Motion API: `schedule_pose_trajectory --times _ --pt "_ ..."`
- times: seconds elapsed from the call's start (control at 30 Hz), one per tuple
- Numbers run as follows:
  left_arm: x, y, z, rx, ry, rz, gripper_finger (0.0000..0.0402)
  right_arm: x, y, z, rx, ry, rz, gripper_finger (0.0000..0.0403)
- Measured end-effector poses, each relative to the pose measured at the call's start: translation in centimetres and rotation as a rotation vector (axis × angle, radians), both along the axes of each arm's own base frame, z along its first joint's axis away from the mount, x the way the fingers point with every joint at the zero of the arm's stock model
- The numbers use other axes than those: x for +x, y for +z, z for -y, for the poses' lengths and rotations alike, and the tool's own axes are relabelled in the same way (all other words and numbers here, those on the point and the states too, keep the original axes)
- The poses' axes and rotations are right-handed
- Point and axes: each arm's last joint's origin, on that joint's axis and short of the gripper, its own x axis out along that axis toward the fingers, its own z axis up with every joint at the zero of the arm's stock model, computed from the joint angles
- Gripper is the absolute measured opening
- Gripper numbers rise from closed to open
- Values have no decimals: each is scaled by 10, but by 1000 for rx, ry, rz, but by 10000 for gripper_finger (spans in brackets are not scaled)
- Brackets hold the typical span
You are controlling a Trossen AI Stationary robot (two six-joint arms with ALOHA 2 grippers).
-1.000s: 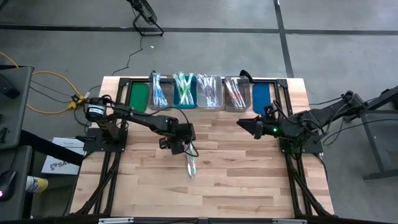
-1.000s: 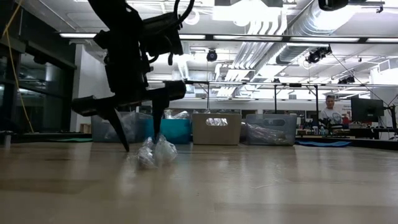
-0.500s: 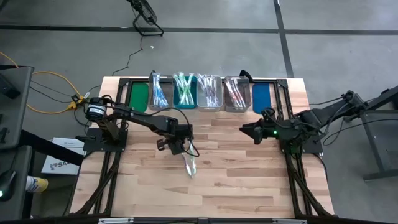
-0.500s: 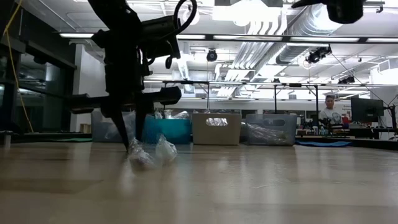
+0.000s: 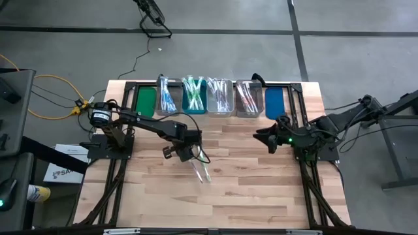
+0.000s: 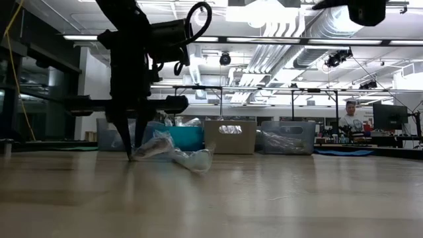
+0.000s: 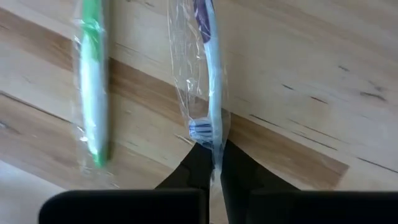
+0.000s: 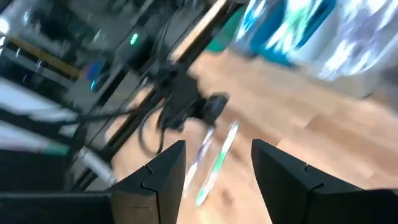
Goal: Pick & Place Toothbrushes
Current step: Put the purple toothbrush into the white bin
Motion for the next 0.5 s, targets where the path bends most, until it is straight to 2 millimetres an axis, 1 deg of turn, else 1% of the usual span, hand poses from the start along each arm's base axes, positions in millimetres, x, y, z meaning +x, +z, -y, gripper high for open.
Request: schedule_pose_trajectory --times 0.1,0.23,0.4,0.5 --pt "-5 1 -3 -4 29 -35 9 -9 -13 3 -32 -90 27 176" --pt "-9 6 -11 -21 106 -55 9 -21 -42 0 -22 -129 124 176" --pt "-14 15 -27 -57 213 -42 8 -25 -83 -5 -6 -46 316 176" --pt "-17 22 -34 -70 254 -28 8 -27 -97 -3 -22 40 480 176"
